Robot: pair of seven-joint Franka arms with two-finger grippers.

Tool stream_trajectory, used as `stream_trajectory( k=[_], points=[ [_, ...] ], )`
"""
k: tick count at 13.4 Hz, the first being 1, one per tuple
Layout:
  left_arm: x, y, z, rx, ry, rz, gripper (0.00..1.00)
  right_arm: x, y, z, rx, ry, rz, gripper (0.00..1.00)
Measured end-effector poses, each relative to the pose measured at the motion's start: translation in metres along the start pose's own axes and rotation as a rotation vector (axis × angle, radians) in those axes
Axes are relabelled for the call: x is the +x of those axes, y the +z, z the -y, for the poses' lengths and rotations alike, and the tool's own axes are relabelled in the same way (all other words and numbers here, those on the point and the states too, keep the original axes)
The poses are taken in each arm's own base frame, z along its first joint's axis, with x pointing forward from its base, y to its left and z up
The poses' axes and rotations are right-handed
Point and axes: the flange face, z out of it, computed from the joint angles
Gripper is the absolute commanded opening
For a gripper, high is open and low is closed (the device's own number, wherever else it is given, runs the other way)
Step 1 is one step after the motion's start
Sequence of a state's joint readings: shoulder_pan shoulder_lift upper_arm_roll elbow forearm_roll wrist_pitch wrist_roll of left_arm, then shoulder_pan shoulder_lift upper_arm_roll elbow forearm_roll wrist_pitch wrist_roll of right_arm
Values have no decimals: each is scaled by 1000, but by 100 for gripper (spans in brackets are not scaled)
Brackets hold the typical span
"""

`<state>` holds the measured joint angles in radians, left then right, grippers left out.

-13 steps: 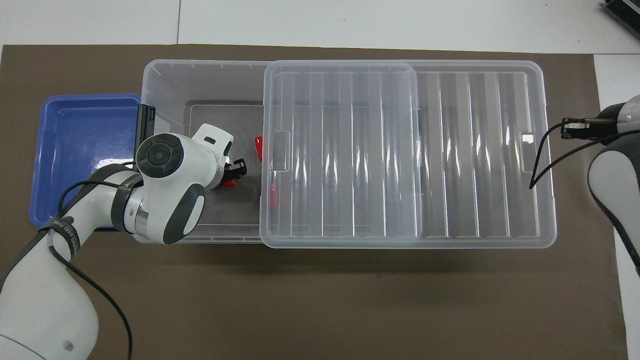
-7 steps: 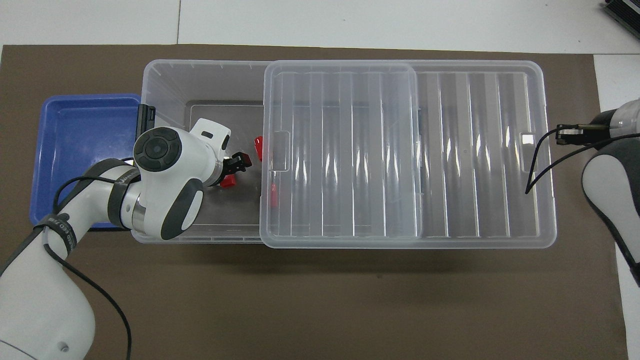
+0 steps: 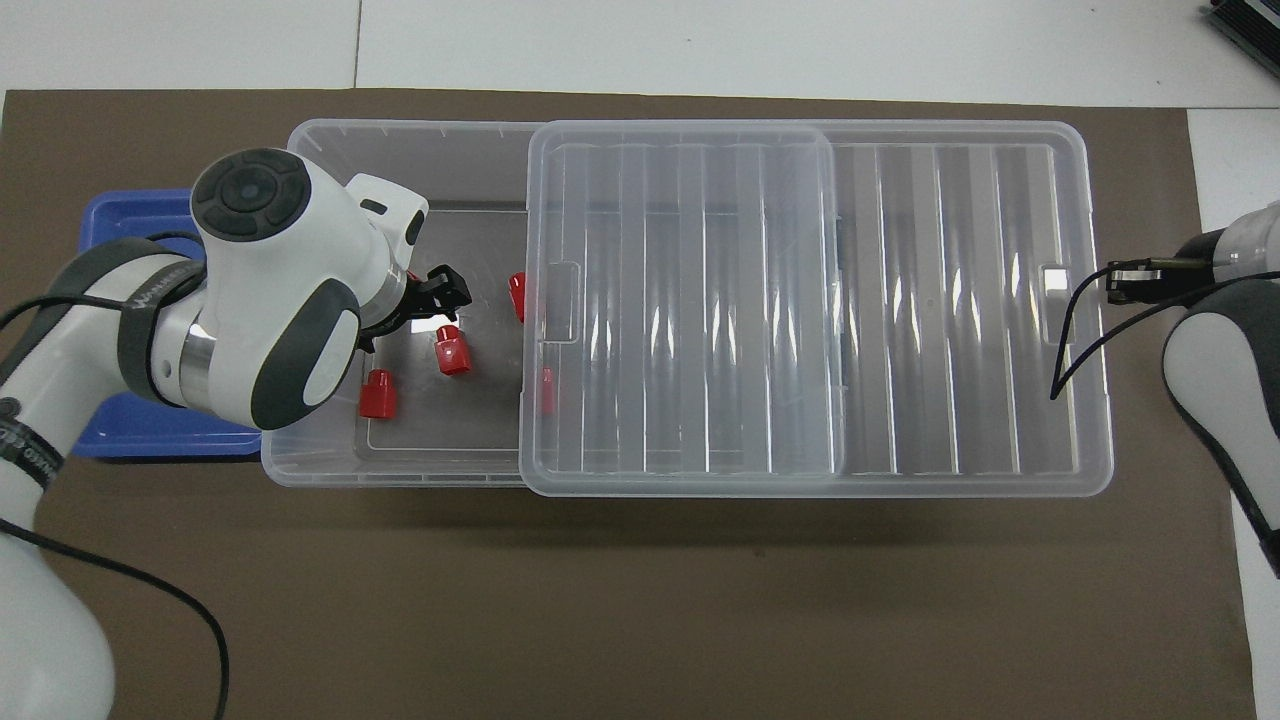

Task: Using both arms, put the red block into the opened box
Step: 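Withdraw the left gripper while the right gripper reaches the lid, then slide the clear lid back toward the blue tray with the right gripper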

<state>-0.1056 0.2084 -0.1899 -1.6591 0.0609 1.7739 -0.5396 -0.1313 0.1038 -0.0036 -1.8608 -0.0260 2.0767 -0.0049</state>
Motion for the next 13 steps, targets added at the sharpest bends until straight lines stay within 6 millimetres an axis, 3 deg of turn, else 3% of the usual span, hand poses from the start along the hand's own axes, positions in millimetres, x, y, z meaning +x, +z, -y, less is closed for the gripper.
stream_trajectory(
  k=[3, 6, 7, 8, 13],
  points=[
    [12, -52, 74, 3, 99, -3, 100, 0, 0, 11, 3, -13, 0, 0],
    [13, -79, 146, 5, 166, -4, 100, 0, -1, 35, 8, 38, -1, 0],
    [11, -87, 162, 6, 191, -6, 100, -1, -2, 46, 10, 56, -1, 0],
    [8, -91, 168, 7, 210, -10, 100, -2, -2, 56, 12, 77, -1, 0],
    [-1, -93, 155, 11, 246, -14, 100, -8, -4, 107, 23, 199, -2, 0]
  ],
)
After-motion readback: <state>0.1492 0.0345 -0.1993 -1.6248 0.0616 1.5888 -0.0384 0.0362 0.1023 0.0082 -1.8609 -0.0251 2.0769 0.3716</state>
